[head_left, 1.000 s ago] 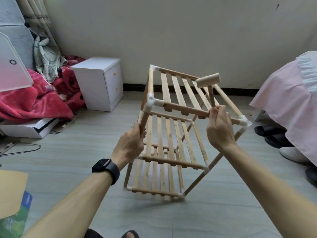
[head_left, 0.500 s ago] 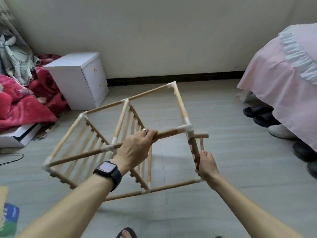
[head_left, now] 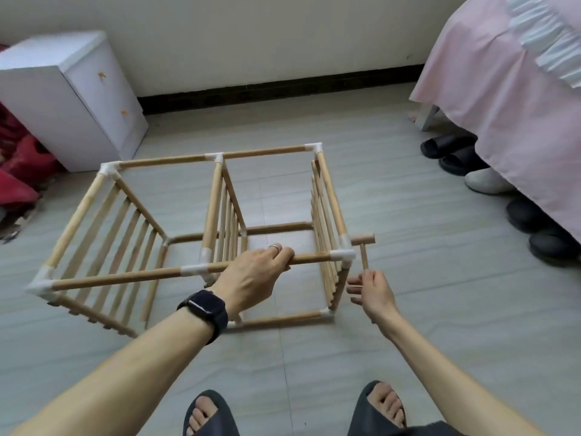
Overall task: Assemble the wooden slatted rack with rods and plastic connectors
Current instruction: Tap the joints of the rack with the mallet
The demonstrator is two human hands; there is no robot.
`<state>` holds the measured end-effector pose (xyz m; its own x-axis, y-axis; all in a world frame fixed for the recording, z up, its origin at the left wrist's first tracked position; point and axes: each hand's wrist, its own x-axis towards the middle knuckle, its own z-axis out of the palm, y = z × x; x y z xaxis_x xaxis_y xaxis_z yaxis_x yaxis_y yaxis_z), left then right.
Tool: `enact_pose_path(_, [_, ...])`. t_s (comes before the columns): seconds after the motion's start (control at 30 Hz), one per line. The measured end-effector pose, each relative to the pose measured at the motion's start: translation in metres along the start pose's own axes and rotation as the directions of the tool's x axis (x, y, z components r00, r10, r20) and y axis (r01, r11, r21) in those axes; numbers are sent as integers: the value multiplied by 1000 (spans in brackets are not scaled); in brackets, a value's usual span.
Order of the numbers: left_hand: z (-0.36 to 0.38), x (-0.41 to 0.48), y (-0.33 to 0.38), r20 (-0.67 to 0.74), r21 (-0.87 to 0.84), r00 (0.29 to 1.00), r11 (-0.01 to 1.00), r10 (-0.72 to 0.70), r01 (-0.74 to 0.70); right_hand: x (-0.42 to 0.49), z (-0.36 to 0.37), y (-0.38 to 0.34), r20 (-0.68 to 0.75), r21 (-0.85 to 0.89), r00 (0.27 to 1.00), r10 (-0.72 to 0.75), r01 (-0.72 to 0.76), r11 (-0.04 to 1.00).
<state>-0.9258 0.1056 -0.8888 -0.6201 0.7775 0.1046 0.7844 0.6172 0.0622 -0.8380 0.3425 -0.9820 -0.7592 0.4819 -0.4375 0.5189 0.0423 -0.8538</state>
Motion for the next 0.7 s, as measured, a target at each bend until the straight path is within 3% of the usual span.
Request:
enact_pose_path(0.1, [-3, 7, -2, 96, 13, 992, 996, -84, 84, -17, -40, -19, -56, -87, 982, -181, 176, 981])
enact_pose_path(0.2, [-7, 21, 11, 148, 43, 976, 987, -160, 155, -43, -76, -39, 25, -250, 947, -321, 317, 915])
enact_pose_path(0.3, [-7, 43, 31, 181, 19, 953, 970, -243, 244, -72, -92, -66, 164, -443, 888, -429, 455, 772])
enact_pose_path(0.47, [-3, 62, 45, 222, 52, 876, 903, -427, 427, -78, -90, -88, 267, -645, 890, -369, 449, 618])
enact_pose_path(0.6, [-2, 63, 45, 218, 44, 870, 895, -441, 443, -76, -84, -99, 302, -799, 847, -437, 475, 369])
enact_pose_path(0.7, [-1, 63, 44, 210, 50, 873, 896, -441, 440, -66, -77, -98, 289, -786, 850, -441, 474, 398])
